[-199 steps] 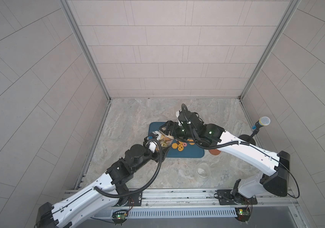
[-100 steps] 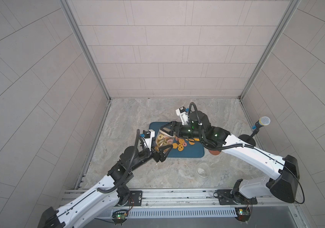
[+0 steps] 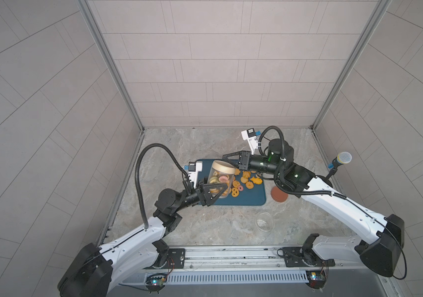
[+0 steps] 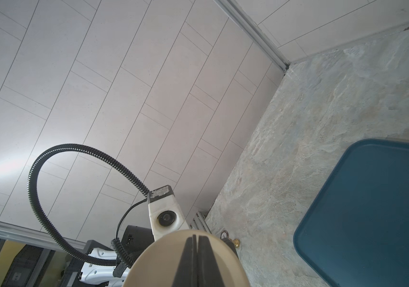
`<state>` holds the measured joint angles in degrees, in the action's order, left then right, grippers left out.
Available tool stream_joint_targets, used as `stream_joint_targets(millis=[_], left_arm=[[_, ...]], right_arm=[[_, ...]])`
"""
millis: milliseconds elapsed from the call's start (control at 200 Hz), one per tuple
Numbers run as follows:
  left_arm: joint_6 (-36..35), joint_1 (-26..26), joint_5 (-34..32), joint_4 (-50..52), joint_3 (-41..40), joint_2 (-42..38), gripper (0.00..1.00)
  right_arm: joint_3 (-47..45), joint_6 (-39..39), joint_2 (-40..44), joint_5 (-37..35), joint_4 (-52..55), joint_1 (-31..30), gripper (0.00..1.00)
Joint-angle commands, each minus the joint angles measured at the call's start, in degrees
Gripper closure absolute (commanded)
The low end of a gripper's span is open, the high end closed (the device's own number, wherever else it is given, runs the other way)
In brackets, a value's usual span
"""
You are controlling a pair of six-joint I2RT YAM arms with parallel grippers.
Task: Pour the cookies out of the jar
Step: Unscrew the lid from the jar.
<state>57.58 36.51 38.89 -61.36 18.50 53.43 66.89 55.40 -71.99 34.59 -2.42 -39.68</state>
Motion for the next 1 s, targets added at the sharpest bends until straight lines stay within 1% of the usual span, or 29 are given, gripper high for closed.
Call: stream_joint_targets(millis=[0,25,65,100,120,135,145,150,155,180,235,335,400,470,580,705,836,996], left_arm=[[-1.90,-0.13,-0.11,-6.74,2.77,-2.85,1.00],[-2.96,-0.21,-0.59,-4.97,2.81,-3.66,1.00],[-6.00,-0.21,-1.90,-0.41,3.01,-5.61,1.00],[-9.01,-0.17,-3.57,5.05,3.31,-7.79,1.00],[-11.45,-0.21,-4.58,8.54,3.56,-8.54,1.00],[-12.74,-0.19,-5.31,11.22,3.78,-10.51,1.00],[-14.22,-0.16,-5.84,13.01,4.05,-11.23,1.00],[-14.85,-0.14,-6.20,13.94,4.16,-11.59,1.00],[-15.30,-0.09,-6.37,14.89,4.30,-11.90,1.00],[-18.94,-0.12,-8.41,19.70,4.96,-13.43,1.00],[-25.28,-0.04,-12.19,28.23,6.32,-16.29,1.00],[-36.31,0.12,-15.32,39.58,9.25,-17.83,1.00],[-40.91,0.50,-18.04,46.15,11.20,-17.59,1.00],[-44.12,1.38,-20.64,48.53,11.48,-18.05,1.00],[-47.03,3.20,-22.73,50.69,12.12,-18.06,1.00],[-48.28,5.25,-24.16,51.10,12.17,-17.92,1.00],[-49.31,7.00,-25.98,51.00,11.86,-18.26,1.00],[-50.09,7.69,-26.87,50.79,11.56,-18.93,1.00]], right_arm=[[3.77,-5.68,1.76,-1.78,9.88,0.22,0.77],[5.48,-7.69,1.97,-4.35,14.87,0.22,0.60],[8.95,-10.93,1.83,-9.10,24.10,0.13,0.40],[11.75,-13.16,1.68,-13.47,31.32,-0.08,0.28],[13.08,-13.89,1.66,-16.00,34.84,-0.13,0.19],[13.89,-14.17,1.64,-17.73,37.19,-0.13,0.13],[14.43,-14.35,1.53,-19.11,38.46,-0.13,0.11],[14.64,-14.40,1.52,-19.11,38.98,-0.13,0.08],[14.83,-14.51,1.59,-19.95,39.68,-0.13,0.08],[15.67,-14.72,1.78,-21.07,41.72,-0.13,0.01],[16.29,-13.89,2.70,-22.84,44.01,-0.57,0.00],[17.57,-10.68,3.54,-25.63,45.79,-2.97,0.00],[19.32,-8.55,2.47,-26.72,46.92,-5.16,0.00],[21.45,-6.52,0.71,-27.68,47.47,-7.48,0.00],[23.32,-3.57,-1.78,-27.91,45.52,-10.24,0.00],[24.05,0.05,-4.65,-26.76,41.68,-12.29,0.00],[23.99,3.42,-6.90,-29.20,41.11,-13.62,0.00],[23.72,6.85,-8.59,-31.33,41.36,-14.07,0.00]])
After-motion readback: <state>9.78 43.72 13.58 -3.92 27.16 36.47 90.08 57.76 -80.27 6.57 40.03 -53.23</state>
